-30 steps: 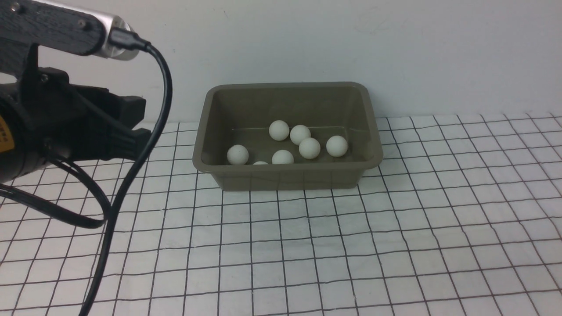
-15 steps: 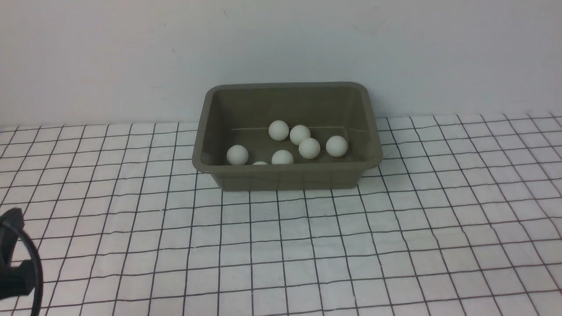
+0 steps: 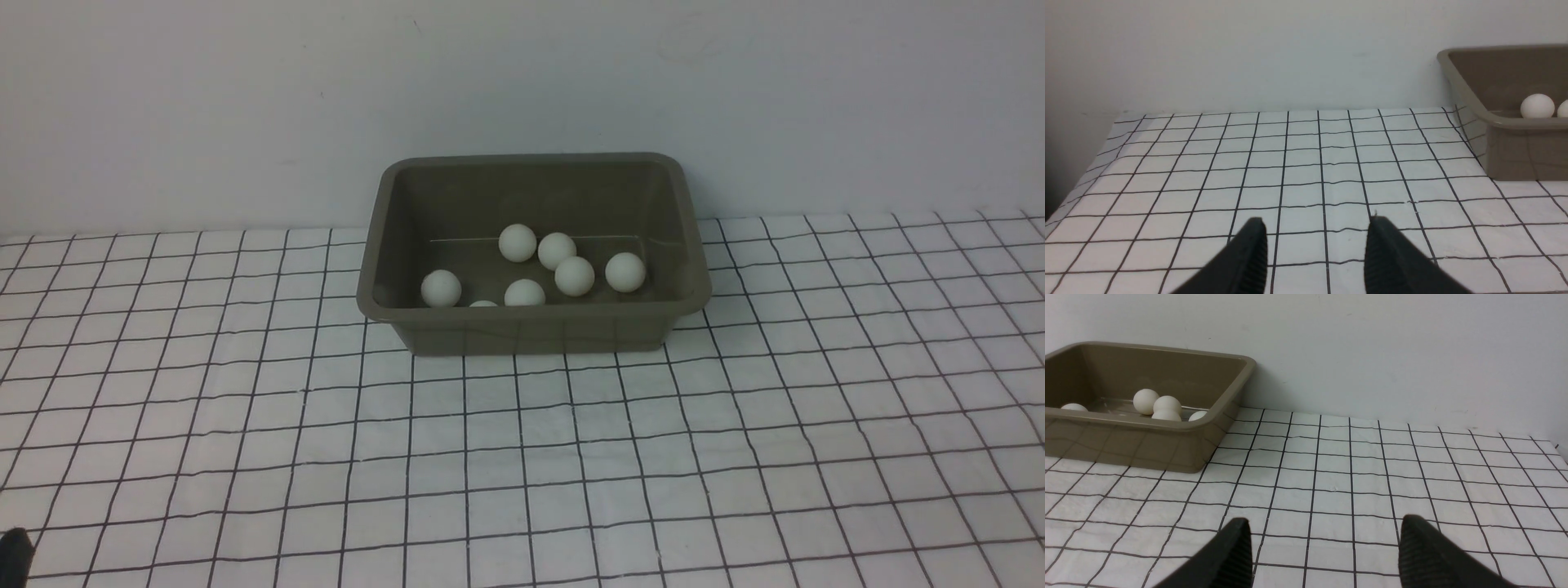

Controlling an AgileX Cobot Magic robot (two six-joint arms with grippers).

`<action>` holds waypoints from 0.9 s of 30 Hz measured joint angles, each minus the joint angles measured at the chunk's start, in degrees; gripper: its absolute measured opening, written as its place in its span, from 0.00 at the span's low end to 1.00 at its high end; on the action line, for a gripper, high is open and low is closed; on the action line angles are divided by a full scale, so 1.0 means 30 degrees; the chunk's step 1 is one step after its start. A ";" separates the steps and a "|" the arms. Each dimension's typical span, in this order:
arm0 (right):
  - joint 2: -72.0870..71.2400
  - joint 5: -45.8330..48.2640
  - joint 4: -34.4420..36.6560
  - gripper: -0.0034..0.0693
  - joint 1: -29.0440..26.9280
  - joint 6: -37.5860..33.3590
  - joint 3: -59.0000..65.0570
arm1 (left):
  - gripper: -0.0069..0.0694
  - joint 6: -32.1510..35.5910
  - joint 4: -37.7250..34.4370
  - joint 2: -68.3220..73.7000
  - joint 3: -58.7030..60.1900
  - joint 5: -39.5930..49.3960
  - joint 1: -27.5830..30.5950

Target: Put the table tennis balls into the box on the white checkered tablecloth.

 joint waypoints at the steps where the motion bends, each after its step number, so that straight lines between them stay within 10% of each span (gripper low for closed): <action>1: 0.0000 0.0000 0.0000 0.66 0.0000 0.0000 0.0000 | 0.48 0.0000 0.0000 -0.0070 0.0014 0.0027 0.0000; 27: 0.0000 0.0161 -0.0084 0.66 0.0000 0.0000 0.0000 | 0.48 0.0000 0.0000 -0.0440 0.0052 0.3804 -0.0021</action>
